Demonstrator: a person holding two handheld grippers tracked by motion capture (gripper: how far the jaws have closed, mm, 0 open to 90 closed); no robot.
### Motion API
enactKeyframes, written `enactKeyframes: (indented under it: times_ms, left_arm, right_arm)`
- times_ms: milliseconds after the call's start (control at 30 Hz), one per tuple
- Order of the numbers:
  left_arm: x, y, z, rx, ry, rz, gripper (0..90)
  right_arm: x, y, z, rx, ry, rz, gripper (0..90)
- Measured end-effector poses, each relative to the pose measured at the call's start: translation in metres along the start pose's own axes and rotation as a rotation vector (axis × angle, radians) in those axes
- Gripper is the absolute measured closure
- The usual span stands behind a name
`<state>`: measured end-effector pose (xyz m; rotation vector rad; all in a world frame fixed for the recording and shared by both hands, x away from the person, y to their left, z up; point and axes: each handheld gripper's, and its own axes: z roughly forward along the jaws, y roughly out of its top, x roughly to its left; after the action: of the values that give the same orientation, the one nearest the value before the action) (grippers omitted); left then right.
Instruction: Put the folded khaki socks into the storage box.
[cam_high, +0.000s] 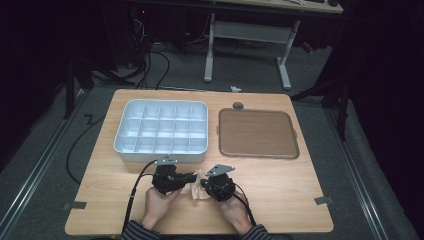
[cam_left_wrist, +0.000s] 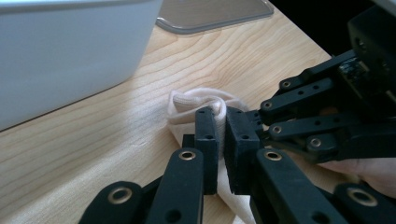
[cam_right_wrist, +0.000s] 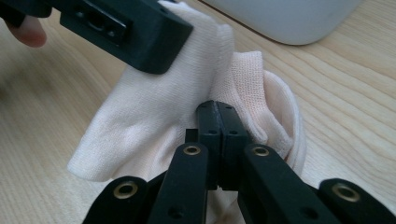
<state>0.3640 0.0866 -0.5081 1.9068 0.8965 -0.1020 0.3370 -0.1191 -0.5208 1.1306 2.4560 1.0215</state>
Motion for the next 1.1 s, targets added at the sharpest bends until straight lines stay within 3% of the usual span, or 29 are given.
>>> enactKeyframes:
  times_ms: [233, 367, 600, 800, 1100]
  left_arm:
    - [0.000, -0.001, -0.001, -0.014, 0.000, 0.002, 85.4]
    - [0.001, -0.002, -0.004, -0.014, 0.002, -0.009, 85.4]
    - [0.004, -0.002, -0.011, -0.016, 0.019, -0.021, 85.4]
    - [0.006, -0.004, -0.010, -0.007, 0.022, -0.028, 85.4]
    - [0.006, -0.004, -0.009, -0.006, 0.023, -0.030, 85.4]
  right_arm:
    - [0.009, 0.004, 0.005, 0.002, 0.039, -0.014, 90.0]
    - [0.009, 0.004, 0.004, -0.002, 0.039, -0.017, 89.9]
    - [0.008, 0.003, -0.018, -0.071, -0.047, -0.028, 78.9]
    - [-0.007, -0.004, -0.033, -0.106, -0.096, 0.035, 67.5]
    - [-0.014, -0.010, -0.027, -0.092, -0.064, 0.102, 58.1]
